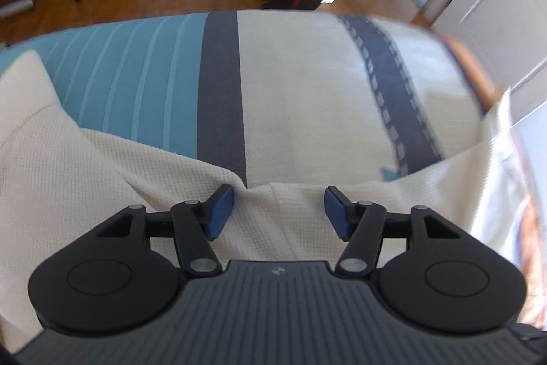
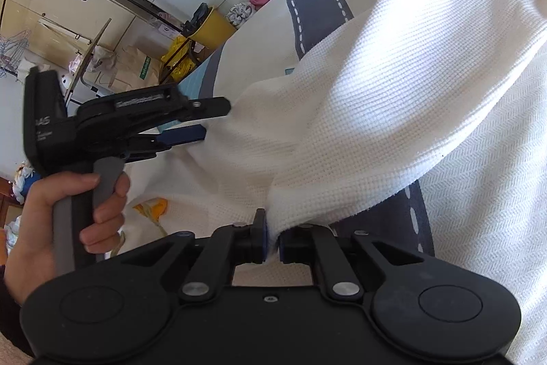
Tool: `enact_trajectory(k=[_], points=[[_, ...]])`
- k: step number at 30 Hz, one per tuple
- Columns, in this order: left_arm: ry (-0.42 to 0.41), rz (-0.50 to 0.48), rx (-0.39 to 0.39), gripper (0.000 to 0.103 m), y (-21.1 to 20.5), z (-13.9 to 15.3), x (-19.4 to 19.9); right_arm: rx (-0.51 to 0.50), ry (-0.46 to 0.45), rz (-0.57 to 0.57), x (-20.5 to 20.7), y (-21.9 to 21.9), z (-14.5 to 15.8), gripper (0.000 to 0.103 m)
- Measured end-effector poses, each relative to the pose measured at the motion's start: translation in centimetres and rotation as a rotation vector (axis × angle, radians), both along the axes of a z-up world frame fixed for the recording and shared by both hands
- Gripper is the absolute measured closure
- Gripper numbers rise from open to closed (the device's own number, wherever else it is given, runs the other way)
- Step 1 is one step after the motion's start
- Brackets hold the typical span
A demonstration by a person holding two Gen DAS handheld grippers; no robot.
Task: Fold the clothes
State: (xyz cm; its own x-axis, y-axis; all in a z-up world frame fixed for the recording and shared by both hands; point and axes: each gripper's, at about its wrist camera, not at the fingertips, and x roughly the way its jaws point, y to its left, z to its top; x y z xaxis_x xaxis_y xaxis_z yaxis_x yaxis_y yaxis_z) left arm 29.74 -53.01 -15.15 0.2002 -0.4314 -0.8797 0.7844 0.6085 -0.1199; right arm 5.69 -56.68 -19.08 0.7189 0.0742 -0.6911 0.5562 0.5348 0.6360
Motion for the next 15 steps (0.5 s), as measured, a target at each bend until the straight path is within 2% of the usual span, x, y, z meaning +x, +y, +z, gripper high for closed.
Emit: enact_trajectory(k=[1,2,3,4,5,7,10,15], points=[[-0.038,-0.016,0.018,0.070,-0.2,0.1,-0.4,-0.004,0.003,0.014,-0.1,0.0,0.2,0.086],[-0.063,-0.022,0.025,0.086,-0.2,0.3,-0.7,-0.007,0.005,0.027,-0.2,-0.1,0.3,0.082],[-0.063,-0.021,0.023,0.094,0.0,0.5,-0.7,-0.010,0.007,0.040,-0.3,-0.1,0.5,0.080],[-0.055,-0.012,0.013,0.096,0.3,0.7,-0.5,0.004,0.004,0.033,-0.6,-0.4,0.4,0.073],[-0.048,-0.003,0.001,0.098,0.7,0.9,-0.2,0.025,-0.002,0.019,-0.9,-0.9,0.3,0.060],[-0.046,0.004,-0.035,0.098,1.2,1.5,0.0,0.066,-0.014,-0.010,-1.6,-1.7,0.0,0.058],[-0.087,-0.016,-0.100,0.098,1.2,2.8,0.4,0.099,-0.018,-0.089,-2.7,-3.5,-0.2,0.049],[-0.138,0.035,-0.197,0.098,0.3,5.3,2.7,0.111,-0.101,-0.237,-3.9,-7.9,-1.1,0.049]])
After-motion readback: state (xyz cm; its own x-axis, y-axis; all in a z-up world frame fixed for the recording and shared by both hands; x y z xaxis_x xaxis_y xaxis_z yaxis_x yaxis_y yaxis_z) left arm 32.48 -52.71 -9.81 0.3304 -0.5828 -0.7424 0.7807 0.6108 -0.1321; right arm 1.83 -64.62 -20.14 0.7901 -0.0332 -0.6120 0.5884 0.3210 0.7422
